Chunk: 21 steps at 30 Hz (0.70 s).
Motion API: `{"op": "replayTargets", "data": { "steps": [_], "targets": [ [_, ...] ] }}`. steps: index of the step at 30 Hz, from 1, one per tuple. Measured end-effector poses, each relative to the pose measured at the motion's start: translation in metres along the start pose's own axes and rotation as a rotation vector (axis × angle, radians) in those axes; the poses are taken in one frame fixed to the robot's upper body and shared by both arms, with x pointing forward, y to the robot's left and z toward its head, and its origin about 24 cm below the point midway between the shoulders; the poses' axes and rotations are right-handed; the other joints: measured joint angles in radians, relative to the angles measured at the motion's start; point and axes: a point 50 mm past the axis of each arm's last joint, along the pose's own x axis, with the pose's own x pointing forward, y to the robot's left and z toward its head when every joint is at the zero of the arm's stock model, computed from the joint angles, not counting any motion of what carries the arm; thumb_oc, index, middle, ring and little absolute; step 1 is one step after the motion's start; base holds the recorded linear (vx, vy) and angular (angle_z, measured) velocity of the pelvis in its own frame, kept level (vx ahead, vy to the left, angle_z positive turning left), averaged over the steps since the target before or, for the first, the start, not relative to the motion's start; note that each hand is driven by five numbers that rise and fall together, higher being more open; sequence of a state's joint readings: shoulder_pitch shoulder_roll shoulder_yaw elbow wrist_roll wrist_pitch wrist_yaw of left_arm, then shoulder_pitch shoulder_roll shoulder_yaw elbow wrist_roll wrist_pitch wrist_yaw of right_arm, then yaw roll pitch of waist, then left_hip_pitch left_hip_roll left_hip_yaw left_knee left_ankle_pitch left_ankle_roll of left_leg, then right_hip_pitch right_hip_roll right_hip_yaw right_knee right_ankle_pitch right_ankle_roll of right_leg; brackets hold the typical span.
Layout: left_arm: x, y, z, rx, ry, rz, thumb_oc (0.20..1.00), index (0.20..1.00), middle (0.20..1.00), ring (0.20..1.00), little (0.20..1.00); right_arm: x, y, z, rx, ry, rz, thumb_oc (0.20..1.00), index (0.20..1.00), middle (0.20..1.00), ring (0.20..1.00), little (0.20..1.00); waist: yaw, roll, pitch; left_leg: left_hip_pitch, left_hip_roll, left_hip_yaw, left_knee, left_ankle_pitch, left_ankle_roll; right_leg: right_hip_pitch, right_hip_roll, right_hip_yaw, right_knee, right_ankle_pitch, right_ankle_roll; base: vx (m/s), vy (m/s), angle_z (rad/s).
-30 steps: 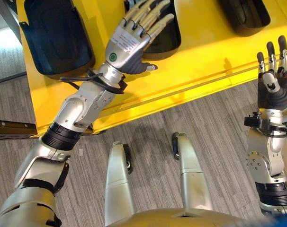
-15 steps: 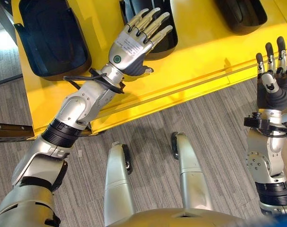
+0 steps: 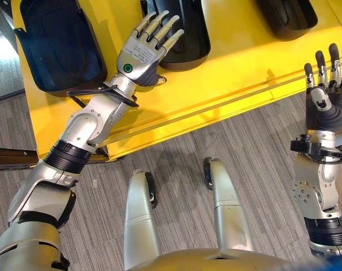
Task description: Move parts from the plastic box to the shelf.
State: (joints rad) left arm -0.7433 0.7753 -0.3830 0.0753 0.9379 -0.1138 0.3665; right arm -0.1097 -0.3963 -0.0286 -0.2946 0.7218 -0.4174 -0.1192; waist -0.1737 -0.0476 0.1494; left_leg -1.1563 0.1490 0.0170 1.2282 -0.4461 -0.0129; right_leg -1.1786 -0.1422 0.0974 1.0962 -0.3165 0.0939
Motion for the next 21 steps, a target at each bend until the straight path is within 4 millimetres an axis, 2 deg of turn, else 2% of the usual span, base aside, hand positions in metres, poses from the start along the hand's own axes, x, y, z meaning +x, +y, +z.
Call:
{"op": "replayTargets", "data": {
  "steps": [21],
  "targets": [
    [0.013, -0.011, 0.003, 0.097, -0.062, -0.001, 1.000, 1.000, 1.000, 1.000, 1.000, 0.000, -0.002, -0.001, -0.007, 0.004, -0.011, 1.000, 1.000, 1.000, 1.000, 1.000, -0.020, 0.000, -0.001, 0.000, 0.008, 0.001, 0.014, -0.006, 0.000, 0.000, 0.004, 0.002, 0.005, 0.000, 0.000, 0.00, 0.000, 0.00]
  ]
}}
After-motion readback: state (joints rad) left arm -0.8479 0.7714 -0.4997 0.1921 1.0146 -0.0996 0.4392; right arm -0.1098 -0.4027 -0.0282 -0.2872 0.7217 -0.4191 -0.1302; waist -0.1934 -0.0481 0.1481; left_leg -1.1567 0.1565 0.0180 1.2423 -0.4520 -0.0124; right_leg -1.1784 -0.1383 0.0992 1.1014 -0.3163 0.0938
